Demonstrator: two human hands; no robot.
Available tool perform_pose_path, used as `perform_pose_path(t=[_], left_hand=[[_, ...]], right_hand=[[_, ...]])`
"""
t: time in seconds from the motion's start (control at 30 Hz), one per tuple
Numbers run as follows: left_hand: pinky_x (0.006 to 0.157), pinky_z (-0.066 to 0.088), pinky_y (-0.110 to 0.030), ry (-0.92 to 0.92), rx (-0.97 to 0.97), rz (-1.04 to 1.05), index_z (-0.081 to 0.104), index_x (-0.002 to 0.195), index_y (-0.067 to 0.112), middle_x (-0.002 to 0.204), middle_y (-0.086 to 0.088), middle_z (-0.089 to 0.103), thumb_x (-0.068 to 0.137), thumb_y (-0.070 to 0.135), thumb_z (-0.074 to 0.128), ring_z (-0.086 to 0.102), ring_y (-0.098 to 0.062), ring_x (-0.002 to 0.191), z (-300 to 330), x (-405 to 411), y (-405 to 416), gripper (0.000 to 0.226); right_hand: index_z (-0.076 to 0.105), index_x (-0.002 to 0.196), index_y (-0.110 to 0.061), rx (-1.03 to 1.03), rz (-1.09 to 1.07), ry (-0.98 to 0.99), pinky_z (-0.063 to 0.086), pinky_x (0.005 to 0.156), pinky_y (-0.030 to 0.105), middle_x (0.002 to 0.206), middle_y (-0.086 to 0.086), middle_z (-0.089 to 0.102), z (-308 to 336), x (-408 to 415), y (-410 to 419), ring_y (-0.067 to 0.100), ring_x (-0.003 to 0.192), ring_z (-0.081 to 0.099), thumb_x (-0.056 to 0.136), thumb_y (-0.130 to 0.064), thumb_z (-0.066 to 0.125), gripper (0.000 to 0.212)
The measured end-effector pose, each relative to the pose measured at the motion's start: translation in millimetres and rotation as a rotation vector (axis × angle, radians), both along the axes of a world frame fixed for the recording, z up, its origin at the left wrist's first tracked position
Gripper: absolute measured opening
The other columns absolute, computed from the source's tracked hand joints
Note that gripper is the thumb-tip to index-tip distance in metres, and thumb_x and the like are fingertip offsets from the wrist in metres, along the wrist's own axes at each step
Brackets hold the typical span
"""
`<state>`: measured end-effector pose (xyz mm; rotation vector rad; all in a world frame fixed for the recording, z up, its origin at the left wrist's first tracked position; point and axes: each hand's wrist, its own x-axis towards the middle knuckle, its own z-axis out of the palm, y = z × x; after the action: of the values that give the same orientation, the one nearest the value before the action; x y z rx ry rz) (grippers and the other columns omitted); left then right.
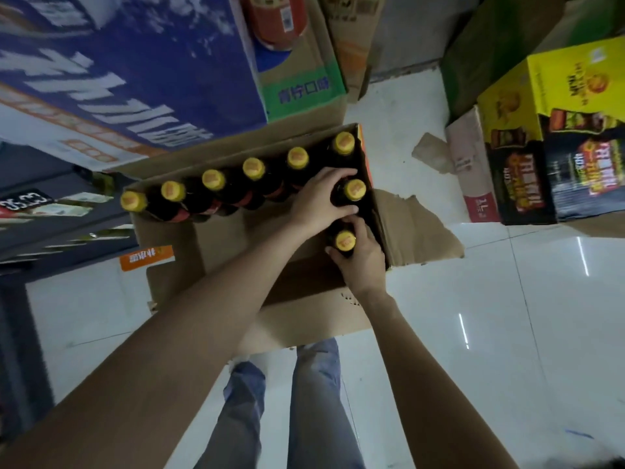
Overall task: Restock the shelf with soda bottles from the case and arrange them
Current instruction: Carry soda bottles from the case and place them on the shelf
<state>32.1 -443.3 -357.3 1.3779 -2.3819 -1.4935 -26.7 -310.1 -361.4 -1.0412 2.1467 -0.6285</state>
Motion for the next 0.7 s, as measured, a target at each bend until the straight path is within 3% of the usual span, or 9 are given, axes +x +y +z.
perform_pose_path(t=[0.2, 0.4, 0.57, 0.7], left_hand=[[0.086, 0.051, -0.042, -0.007, -0.208, -0.014, 0.058, 0.130, 0.024, 0.124, 0.002, 0.054, 0.081, 0.041, 0.071, 0.058, -0.017, 0.110, -1, 23, 4, 0.053], [0.087, 0.049, -0.032, 0.060, -0.249, 0.312, 0.061, 0.126, 0.020, 0.116, -0.002, 0.056, 0.077, 0.059, 0.057, 0.059, -0.018, 0.106, 54, 99, 31, 0.063], [0.087, 0.044, -0.022, 0.040, -0.364, 0.490, 0.062, 0.123, 0.017, 0.117, 0.002, 0.052, 0.082, 0.057, 0.055, 0.056, -0.013, 0.107, 133, 183, 65, 0.058], [0.094, 0.044, -0.027, 0.176, -0.269, 0.754, 0.059, 0.114, 0.028, 0.115, 0.007, 0.054, 0.083, 0.055, 0.053, 0.052, -0.006, 0.108, 183, 238, 105, 0.042]], right_hand=[[0.049, 0.123, -0.018, -0.047, -0.013, 0.037, 0.053, 0.073, 0.039, 0.118, 0.001, 0.061, 18, 2, -2, 0.025, 0.100, 0.061, 0.078, -0.026, 0.074, 0.052], [0.055, 0.116, -0.023, -0.097, 0.044, 0.047, 0.047, 0.063, 0.029, 0.100, -0.004, 0.068, 62, 13, 0, 0.020, 0.088, 0.064, 0.071, -0.038, 0.078, 0.052], [0.056, 0.108, -0.023, -0.252, 0.190, -0.008, 0.052, 0.070, 0.033, 0.094, -0.009, 0.067, 120, 43, -1, 0.015, 0.088, 0.064, 0.068, -0.038, 0.080, 0.049], [0.055, 0.107, -0.025, -0.346, 0.333, -0.145, 0.050, 0.080, 0.034, 0.100, -0.011, 0.064, 173, 72, -4, 0.010, 0.096, 0.060, 0.069, -0.038, 0.080, 0.047]])
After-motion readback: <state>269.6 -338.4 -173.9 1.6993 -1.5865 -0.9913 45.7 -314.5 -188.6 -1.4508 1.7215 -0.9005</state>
